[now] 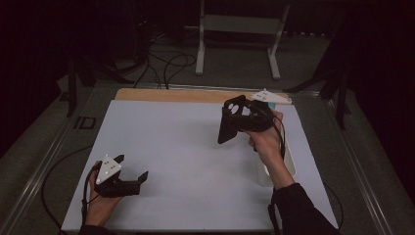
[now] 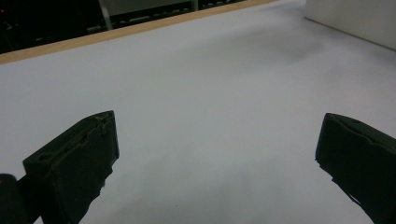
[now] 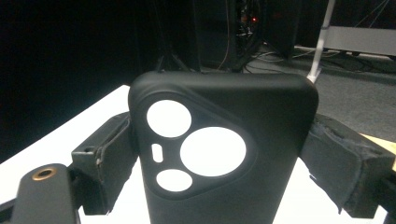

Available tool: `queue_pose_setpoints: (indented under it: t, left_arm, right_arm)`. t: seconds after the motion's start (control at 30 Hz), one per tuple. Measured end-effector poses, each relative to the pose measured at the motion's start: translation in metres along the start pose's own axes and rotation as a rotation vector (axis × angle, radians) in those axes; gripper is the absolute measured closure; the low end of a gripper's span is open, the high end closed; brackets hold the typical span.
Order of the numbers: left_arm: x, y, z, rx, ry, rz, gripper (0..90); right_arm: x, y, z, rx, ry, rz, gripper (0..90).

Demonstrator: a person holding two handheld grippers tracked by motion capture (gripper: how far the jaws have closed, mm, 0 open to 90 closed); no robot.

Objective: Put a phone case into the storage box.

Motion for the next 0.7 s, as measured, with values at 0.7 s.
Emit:
queue_pose_setpoints:
  t: [0.7]
  left_arm:
    - [-0.001, 0.0, 0.001, -0.001, -0.005, 0.0, 0.0]
  right_arm:
    - [0.016, 0.027, -0.002, -0.077, 0.027, 0.006, 14.4]
Point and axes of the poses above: each handheld gripper's, and its own axes: z roughly forward along the jaws, x roughly out of its top, y roughly to its right, the point moved 4 cm from there along z, roughly forward along the jaws, and after that the axes turned 1 degree about -x, right-handed, at the moved point
